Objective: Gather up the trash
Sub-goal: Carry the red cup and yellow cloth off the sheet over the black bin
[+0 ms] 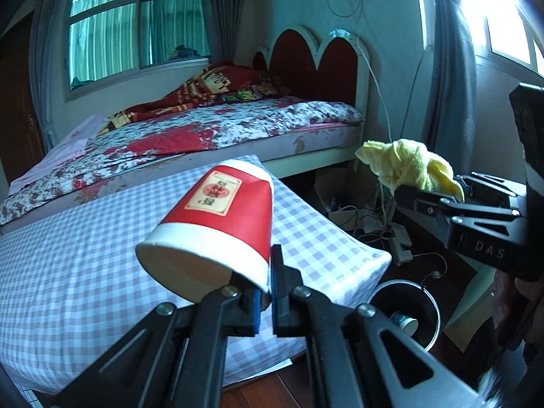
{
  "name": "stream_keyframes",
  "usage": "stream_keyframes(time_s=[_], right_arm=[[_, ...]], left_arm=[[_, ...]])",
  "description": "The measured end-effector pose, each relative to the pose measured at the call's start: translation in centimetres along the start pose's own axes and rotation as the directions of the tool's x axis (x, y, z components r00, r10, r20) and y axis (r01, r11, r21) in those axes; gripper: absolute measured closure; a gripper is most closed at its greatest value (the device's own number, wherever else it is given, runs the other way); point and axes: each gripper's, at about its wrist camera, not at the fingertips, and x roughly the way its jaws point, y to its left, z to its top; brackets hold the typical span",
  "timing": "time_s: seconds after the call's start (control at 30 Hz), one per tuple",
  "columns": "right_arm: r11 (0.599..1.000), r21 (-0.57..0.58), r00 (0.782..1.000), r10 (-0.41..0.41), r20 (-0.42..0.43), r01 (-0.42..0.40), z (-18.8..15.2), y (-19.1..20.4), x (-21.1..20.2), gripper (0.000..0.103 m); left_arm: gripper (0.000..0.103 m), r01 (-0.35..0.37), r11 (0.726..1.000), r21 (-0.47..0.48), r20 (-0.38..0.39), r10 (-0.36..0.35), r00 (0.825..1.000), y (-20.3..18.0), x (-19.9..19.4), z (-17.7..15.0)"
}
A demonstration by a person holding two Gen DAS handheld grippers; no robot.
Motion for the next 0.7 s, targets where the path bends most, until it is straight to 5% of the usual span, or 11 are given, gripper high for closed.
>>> stream_keyframes(time_s=[0.7], right_arm=[[0.974,0.121,0.979,-0.179,-0.093,0.19,-6.3,-9.4,-4.9,0.058]], left_arm=[[0.099,0.24,0.964,0.112,-0.069,-0.233,0.97,-11.4,3.4,-0.4]])
